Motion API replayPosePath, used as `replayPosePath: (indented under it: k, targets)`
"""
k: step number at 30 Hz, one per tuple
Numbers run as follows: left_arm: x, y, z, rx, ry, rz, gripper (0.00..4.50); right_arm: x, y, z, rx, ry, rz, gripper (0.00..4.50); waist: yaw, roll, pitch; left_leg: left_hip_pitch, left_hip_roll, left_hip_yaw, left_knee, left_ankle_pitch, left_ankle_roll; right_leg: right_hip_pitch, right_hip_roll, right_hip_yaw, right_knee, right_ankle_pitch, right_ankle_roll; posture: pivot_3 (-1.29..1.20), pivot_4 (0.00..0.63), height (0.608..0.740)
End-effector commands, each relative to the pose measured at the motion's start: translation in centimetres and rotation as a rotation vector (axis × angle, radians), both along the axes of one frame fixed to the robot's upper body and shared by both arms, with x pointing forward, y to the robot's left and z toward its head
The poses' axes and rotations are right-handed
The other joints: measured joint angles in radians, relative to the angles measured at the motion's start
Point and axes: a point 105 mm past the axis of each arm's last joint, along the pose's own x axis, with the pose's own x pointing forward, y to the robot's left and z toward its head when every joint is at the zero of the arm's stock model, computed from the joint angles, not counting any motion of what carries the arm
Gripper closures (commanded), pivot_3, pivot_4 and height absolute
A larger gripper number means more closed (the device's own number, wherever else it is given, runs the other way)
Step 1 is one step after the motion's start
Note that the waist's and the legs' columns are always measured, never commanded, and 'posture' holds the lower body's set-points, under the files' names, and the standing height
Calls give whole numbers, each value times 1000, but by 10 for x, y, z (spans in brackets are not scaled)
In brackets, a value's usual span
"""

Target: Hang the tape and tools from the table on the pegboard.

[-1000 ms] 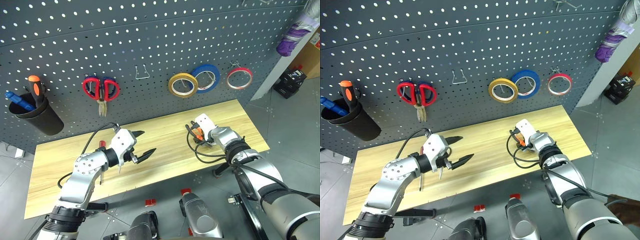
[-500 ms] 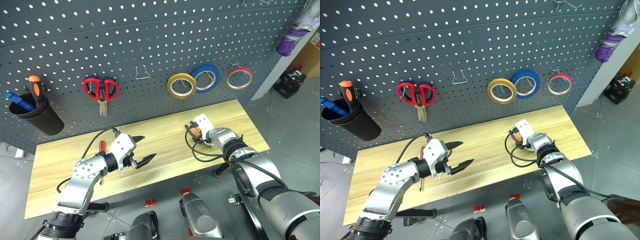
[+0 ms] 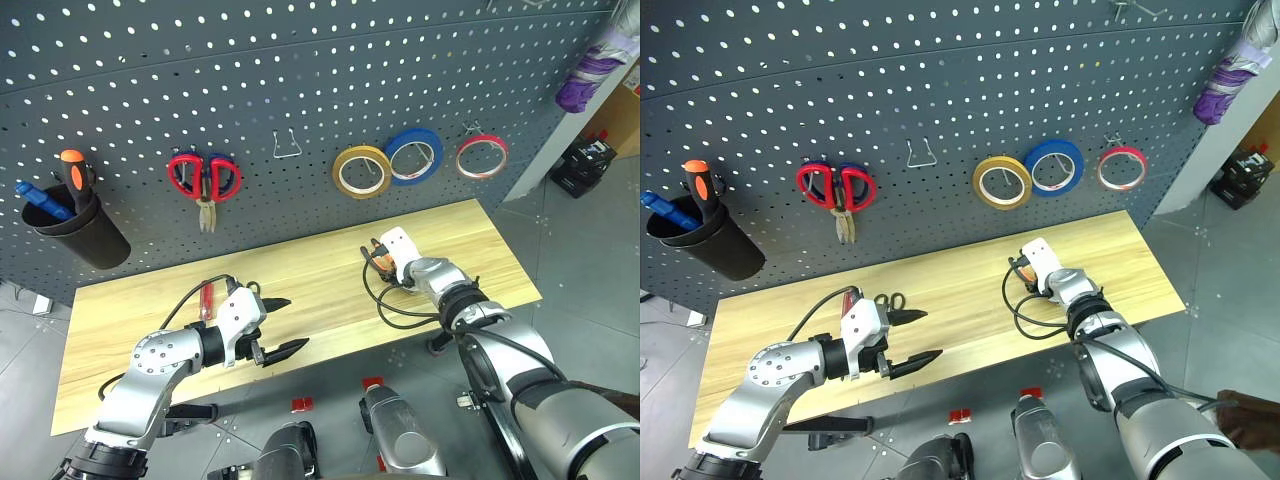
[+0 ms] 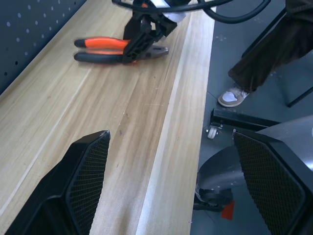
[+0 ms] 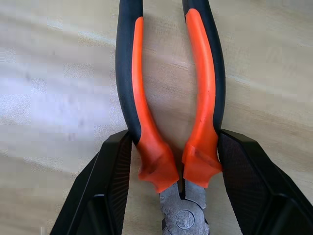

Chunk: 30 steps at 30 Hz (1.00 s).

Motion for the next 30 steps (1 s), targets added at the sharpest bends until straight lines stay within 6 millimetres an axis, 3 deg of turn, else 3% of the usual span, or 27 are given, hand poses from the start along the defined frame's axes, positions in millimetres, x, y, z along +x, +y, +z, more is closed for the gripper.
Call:
replayPosePath:
  k: [1, 5, 8, 11, 15, 22, 26, 30]
  targets:
    - [12, 15, 24, 5, -148, 102, 261, -4, 16, 58, 163, -226, 86, 2108, 6, 0, 0, 0, 0, 0, 0, 0, 0, 0, 0, 0, 0, 0, 0, -262, 188, 740]
    - [15, 27, 40, -17, -266, 222, 261, -49, 34, 103, 298, -418, 180, 2108, 22, 0, -2, -6, 1, 1, 1, 0, 0, -9, 0, 0, 6, 0, 0, -257, 184, 740]
    - [4, 27, 46, -69, -294, 259, 261, -81, 48, 145, 422, -610, 169, 2109, 26, 0, -3, -6, 1, 2, 1, 0, 0, -10, 0, 1, 6, 0, 0, -262, 194, 740]
    - [2, 30, 54, -123, -303, 314, 261, -101, 68, 182, 475, -781, 230, 2109, 40, 0, -3, -6, 1, 3, 0, -1, 1, -10, 0, 2, 5, 0, 0, -262, 206, 740]
    - [1, 32, 64, -101, -295, 330, 261, -119, 105, 254, 568, -1073, 372, 2109, 58, -1, -2, -5, 1, 4, 1, -1, 1, -10, 0, 2, 5, 0, 0, -248, 224, 740]
    - [21, 43, 108, -131, -424, 498, 261, -102, 139, 318, 672, -1264, 419, 2109, 90, -3, -2, -3, 1, 3, 1, -1, 1, -8, 0, 1, 5, 0, 0, -188, 241, 740]
    - [30, 46, 125, -138, -468, 583, 261, -85, 151, 330, 675, -1304, 416, 2109, 104, -4, 0, -3, 1, 4, 1, 0, 1, -9, 0, 1, 5, 0, 0, -149, 258, 740]
    - [39, 45, 134, -135, -481, 610, 261, -64, 159, 328, 635, -1314, 411, 2109, 113, -8, 12, -3, 2, 4, 1, 0, 0, -9, 1, 1, 6, 0, 0, -114, 280, 740]
